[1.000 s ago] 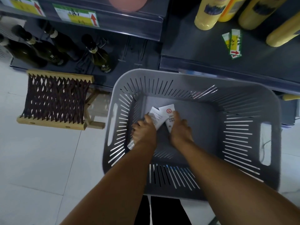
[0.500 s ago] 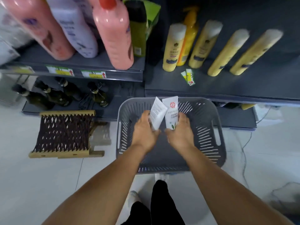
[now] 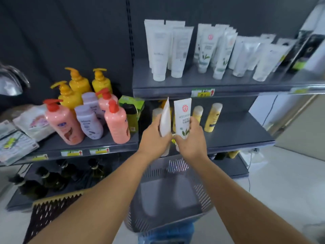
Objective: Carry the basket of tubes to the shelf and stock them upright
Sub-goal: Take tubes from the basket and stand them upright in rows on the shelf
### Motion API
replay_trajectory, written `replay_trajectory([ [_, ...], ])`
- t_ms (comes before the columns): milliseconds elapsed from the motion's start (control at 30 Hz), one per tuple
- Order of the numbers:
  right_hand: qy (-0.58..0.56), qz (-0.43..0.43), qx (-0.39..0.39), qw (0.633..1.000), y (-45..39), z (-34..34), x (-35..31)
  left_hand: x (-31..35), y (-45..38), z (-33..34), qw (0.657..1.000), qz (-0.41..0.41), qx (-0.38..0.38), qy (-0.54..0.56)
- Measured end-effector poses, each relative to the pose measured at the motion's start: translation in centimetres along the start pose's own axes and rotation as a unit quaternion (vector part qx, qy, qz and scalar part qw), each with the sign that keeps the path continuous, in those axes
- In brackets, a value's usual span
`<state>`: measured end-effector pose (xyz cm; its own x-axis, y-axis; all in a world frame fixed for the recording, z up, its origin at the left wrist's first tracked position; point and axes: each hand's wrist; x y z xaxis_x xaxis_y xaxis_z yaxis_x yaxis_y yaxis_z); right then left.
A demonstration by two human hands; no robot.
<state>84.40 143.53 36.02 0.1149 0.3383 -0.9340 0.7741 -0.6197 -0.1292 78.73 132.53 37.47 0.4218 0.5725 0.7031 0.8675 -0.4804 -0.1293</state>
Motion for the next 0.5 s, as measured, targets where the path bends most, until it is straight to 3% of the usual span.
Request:
replay_trajectory([
  [233,-0.035,-0.046,0.046,0.997,-3.2,-4.3,-5.4,6.7,-3.3,-2.5,0.997,0.055,0.033,0.042],
  [500,-0.042,-0.067,0.104,0.991,-9.7,-7.6,-7.6,11.0,-8.6,-3.7,0.991,0.046,0.085,0.096],
])
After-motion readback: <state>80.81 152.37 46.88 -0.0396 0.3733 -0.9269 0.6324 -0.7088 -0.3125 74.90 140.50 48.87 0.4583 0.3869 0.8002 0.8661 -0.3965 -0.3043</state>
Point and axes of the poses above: each hand's wrist, its own y-axis away from the middle knuckle, its own z-axis out of the palm, x = y × z, and after that the axes turned 15 degrees about -y, right-handed
